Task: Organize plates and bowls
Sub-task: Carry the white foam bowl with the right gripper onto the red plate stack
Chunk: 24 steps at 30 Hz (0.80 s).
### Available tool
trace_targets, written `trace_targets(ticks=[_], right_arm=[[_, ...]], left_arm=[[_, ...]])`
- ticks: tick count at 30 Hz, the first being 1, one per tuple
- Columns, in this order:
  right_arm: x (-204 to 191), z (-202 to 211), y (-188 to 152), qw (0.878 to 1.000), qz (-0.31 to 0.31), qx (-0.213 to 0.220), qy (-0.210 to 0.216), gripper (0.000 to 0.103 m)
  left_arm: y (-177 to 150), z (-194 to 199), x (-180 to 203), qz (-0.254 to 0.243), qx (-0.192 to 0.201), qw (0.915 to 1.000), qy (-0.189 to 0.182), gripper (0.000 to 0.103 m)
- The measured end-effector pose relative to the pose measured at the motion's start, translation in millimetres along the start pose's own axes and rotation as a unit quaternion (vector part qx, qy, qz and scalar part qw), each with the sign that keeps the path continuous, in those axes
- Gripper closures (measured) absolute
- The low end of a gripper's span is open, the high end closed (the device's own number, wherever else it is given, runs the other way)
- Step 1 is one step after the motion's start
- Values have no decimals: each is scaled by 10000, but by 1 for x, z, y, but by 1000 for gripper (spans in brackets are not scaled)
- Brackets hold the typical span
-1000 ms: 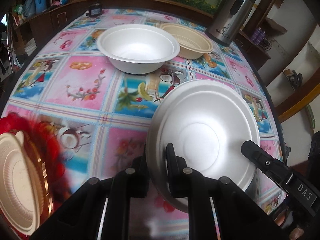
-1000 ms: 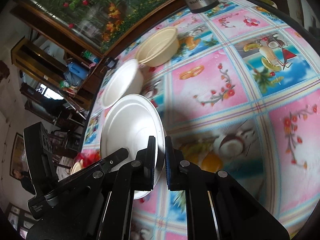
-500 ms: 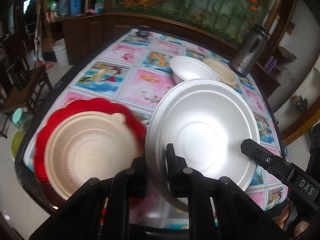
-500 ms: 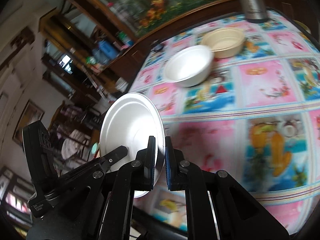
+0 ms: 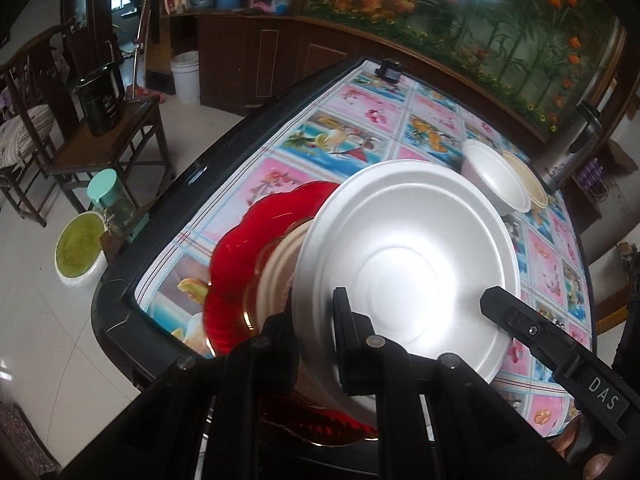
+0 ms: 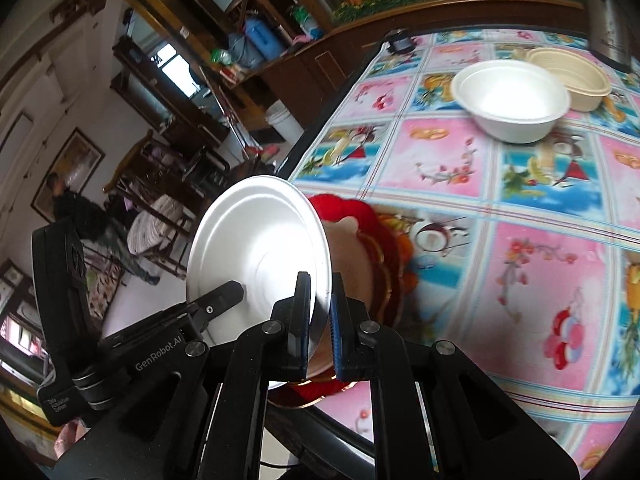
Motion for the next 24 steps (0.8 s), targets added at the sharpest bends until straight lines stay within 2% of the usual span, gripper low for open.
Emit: trace_targets(ticks=[16,24], right_arm=[[-3,-28,-9,9995,9,-281,-146,94],[-3,-29,-7,9994,137,-179,-281,94]], left_arm=[[-6,-15,-16,58,-180,9997,144,89],[-5,-13,-13,-76,-150,9995,280,86]])
Point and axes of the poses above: each gripper's, at about its wrist camera, not at the fingertips, and z roughly against the way its jaws point, x to its right, y to its top, the point moved 6 cm from there along -z, roughly the way its jaws point, and after that the axes turned 1 degree about -y, right-handed, at the moved point
